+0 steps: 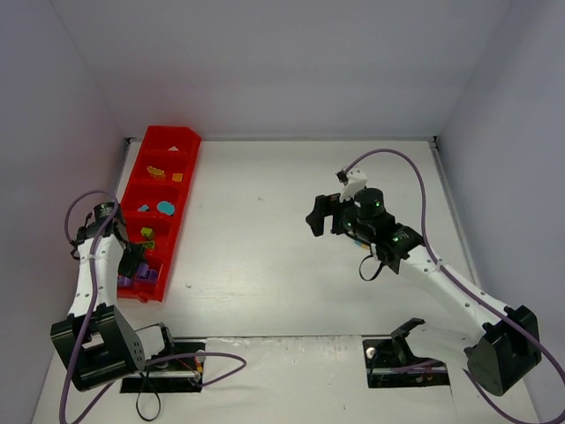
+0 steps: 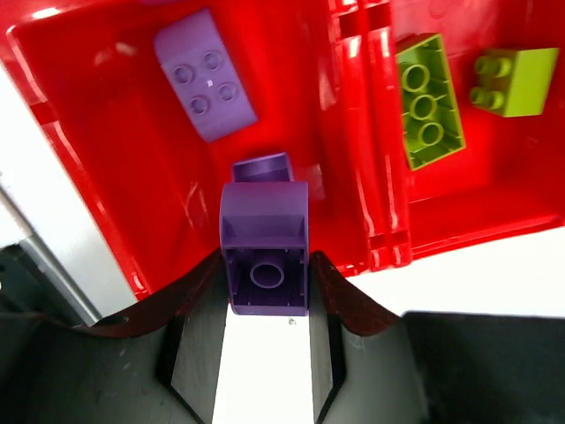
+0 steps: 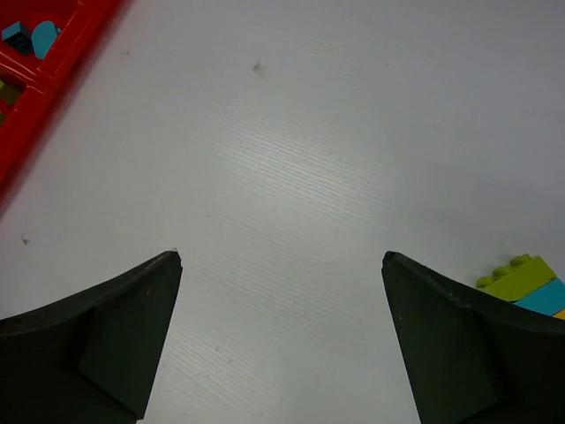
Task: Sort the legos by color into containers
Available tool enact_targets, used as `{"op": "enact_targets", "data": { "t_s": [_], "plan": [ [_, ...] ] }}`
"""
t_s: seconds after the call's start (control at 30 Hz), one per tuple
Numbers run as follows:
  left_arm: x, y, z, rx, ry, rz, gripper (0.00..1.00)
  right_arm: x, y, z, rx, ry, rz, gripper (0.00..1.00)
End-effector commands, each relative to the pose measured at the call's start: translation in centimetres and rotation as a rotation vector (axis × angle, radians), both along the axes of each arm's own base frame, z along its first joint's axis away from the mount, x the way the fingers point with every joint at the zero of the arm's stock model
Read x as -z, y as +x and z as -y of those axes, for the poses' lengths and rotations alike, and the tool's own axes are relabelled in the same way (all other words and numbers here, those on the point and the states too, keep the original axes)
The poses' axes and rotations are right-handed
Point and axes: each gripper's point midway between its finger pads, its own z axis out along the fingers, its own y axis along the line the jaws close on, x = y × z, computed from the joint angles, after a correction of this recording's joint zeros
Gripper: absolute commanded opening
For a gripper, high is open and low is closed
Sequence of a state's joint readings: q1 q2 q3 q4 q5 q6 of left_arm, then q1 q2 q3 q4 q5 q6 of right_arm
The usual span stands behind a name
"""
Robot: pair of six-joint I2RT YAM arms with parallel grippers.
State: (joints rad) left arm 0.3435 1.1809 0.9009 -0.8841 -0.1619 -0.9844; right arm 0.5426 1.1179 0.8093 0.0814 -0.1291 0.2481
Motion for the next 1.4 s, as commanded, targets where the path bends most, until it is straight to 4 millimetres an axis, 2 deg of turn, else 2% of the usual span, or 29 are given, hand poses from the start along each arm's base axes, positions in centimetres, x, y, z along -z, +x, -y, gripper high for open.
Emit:
{"op": "enact_targets", "data": {
  "t_s": [0.0, 0.07, 0.2, 0.27, 0.3, 0.47, 0.57, 0.63, 0.73, 0.77, 0.8, 0.83, 0.9, 0.97, 1.0, 1.07, 1.1, 1.13, 1.17, 1.23, 1.37],
  "plan": [
    [-0.4, -1.6, -0.6, -0.061, 0.032, -0.036, 0.12, -1.8, 0.7, 0.6, 0.055, 0.035, 0.059, 0.93],
    [-0.4, -1.6, -0.5, -0.069, 0.031, -0.035, 0.30, -1.7, 0.8, 0.8, 0.070, 0.035, 0.058, 0.93],
    [-0.6, -1.9, -0.5, -0.075, 0.031, -0.038, 0.57, -1.3, 0.7, 0.9, 0.075, 0.035, 0.047, 0.94],
    [-0.7, -2.0, -0.5, -0.077, 0.033, -0.036, 0.62, -1.3, 0.7, 0.9, 0.077, 0.035, 0.045, 0.94],
    [-0.7, -1.9, -0.4, -0.078, 0.031, -0.032, 0.67, -1.3, 0.7, 0.9, 0.079, 0.035, 0.045, 0.94],
    [-1.5, -1.8, -0.3, -0.061, 0.035, -0.013, 0.70, -1.8, 0.7, 1.5, 0.115, 0.047, 0.056, 0.94],
    [-3.7, -0.4, 0.0, 0.004, 0.058, 0.043, 0.70, -1.7, 1.2, 2.9, 0.198, 0.033, 0.058, 0.94],
    [-6.0, 1.5, 0.4, 0.090, 0.075, 0.123, 0.70, -0.9, 1.5, 3.8, 0.262, 0.025, 0.030, 0.94],
    [-10.0, 5.0, 2.9, 0.285, 0.079, 0.296, 0.70, 0.2, 1.7, 4.9, 0.346, 0.020, -0.019, 0.94],
    [-11.9, 6.7, 4.5, 0.413, 0.082, 0.388, 0.70, 0.7, 1.6, 5.3, 0.370, 0.009, -0.036, 0.96],
    [-12.7, 7.4, 4.9, 0.455, 0.102, 0.416, 0.70, 0.7, 1.6, 5.3, 0.370, 0.009, -0.036, 0.96],
    [-13.8, 8.0, 5.7, 0.506, 0.116, 0.459, 0.70, 0.8, 1.8, 6.4, 0.432, -0.006, -0.034, 0.97],
    [-15.6, 9.2, 9.2, 0.682, 0.099, 0.545, 0.70, 1.2, 1.7, 7.5, 0.486, -0.035, -0.043, 0.98],
    [-17.2, 10.0, 11.5, 0.793, 0.091, 0.601, 0.70, 1.7, 1.7, 8.7, 0.522, -0.066, -0.055, 0.98],
    [-17.9, 10.1, 14.2, 0.884, 0.080, 0.631, 0.70, 1.9, 1.6, 9.1, 0.537, -0.073, -0.063, 0.97],
    [-18.6, 10.7, 16.7, 0.979, 0.095, 0.663, 0.70, 3.1, 1.6, 10.7, 0.591, -0.090, -0.100, 0.96],
    [-18.6, 10.5, 19.0, 1.051, 0.081, 0.669, 0.70, 3.6, 1.5, 11.3, 0.613, -0.100, -0.121, 0.95],
    [-18.2, 10.7, 20.1, 1.088, 0.069, 0.661, 0.70, 4.3, 1.5, 12.0, 0.636, -0.108, -0.149, 0.95],
    [-18.6, 10.9, 21.3, 1.125, 0.061, 0.680, 0.70, 4.6, 1.7, 12.8, 0.660, -0.096, -0.174, 0.94],
    [-18.1, 10.6, 24.2, 1.213, 0.017, 0.677, 0.70, 5.4, 1.8, 13.2, 0.666, -0.100, -0.203, 0.92],
    [-17.8, 10.5, 26.9, 1.316, 0.002, 0.707, 0.70, 7.1, 2.5, 13.7, 0.642, -0.175, -0.240, 0.88]
  ]
}}
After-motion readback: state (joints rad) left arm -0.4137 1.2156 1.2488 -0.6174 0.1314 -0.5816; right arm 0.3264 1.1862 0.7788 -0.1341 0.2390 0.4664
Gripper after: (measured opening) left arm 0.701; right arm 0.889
